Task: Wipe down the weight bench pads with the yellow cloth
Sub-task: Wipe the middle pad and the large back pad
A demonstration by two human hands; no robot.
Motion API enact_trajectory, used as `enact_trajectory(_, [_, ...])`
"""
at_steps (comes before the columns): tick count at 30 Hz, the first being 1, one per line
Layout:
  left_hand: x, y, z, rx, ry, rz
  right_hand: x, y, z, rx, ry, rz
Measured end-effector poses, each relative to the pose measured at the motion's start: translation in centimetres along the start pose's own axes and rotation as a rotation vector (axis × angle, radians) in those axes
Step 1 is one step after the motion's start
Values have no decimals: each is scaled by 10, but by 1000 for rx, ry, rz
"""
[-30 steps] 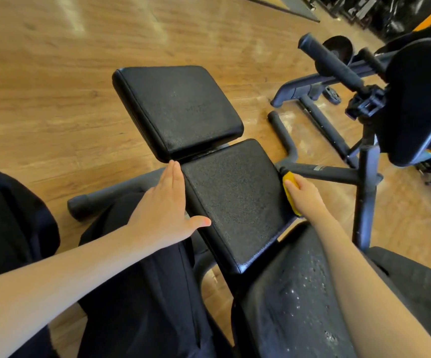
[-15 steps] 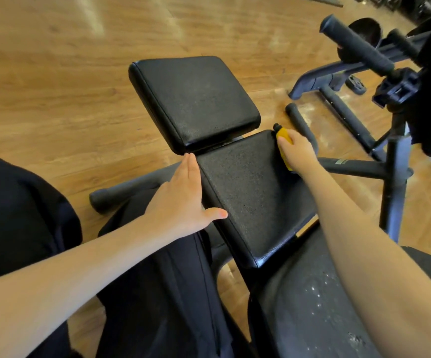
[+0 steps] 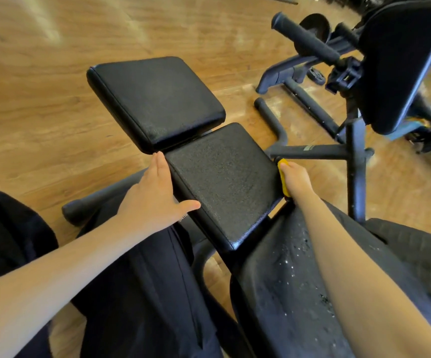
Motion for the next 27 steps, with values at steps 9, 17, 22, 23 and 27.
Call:
enact_trajectory(9, [-1, -1, 0, 4, 18, -30, -9, 44, -21, -328, -111, -24])
enact_trajectory(17, [-3, -1, 2, 1, 6, -19, -5, 108, -43, -259, -113, -47])
enact_trajectory(22, [-6, 1, 5, 8, 12, -19, 1, 144, -56, -187, -101, -65])
enact_trajectory(23, [-6, 1, 5, 6, 7, -18, 3, 151, -58, -175, -94, -62])
enact_trajectory(27, [-6, 1, 4, -16, -3, -15, 8, 177, -71, -134, -1, -15])
Point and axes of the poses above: each hand's wrist, its own y-axis away from the middle knuckle, its own z-axis out of the back of the hand, x = y × z, the point moved 3 cm from there along -y, towards the middle knuckle, and after that the axes turned 3 degrees about -x, right-handed, at the moved point
